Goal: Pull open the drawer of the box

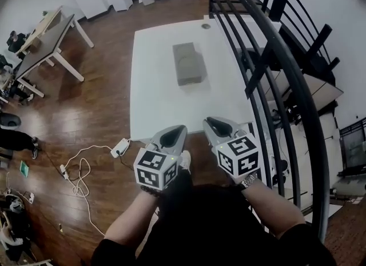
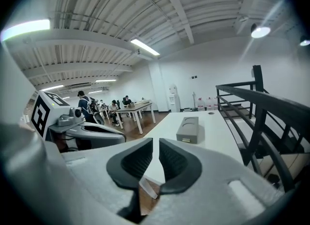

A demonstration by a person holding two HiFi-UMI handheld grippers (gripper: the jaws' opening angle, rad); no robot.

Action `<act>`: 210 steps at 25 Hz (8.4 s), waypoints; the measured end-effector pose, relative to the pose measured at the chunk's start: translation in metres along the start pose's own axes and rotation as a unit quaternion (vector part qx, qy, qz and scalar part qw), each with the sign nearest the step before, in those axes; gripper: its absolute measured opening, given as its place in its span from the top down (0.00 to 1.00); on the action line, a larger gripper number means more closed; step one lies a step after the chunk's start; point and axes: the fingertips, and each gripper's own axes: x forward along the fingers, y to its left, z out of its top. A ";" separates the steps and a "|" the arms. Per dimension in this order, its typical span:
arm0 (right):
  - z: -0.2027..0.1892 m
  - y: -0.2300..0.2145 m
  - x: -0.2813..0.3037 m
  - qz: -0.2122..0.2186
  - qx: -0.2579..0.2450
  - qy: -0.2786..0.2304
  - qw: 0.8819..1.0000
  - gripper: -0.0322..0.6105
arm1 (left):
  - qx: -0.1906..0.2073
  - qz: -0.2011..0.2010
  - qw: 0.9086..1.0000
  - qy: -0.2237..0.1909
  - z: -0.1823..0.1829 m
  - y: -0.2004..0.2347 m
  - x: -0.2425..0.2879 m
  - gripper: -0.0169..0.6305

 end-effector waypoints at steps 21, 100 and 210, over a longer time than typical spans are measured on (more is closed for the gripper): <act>-0.023 -0.086 0.178 -0.029 0.231 0.077 0.970 0.88 | -0.043 -0.070 0.993 0.079 -0.005 0.129 0.104 0.95; -0.132 -0.103 0.203 0.010 0.523 0.059 0.850 0.88 | -0.048 -0.071 0.989 0.124 -0.041 0.126 0.102 0.95; -0.019 0.045 -0.055 -0.006 -0.084 -0.032 0.996 0.96 | 0.034 0.002 0.999 0.020 -0.011 -0.051 -0.033 0.95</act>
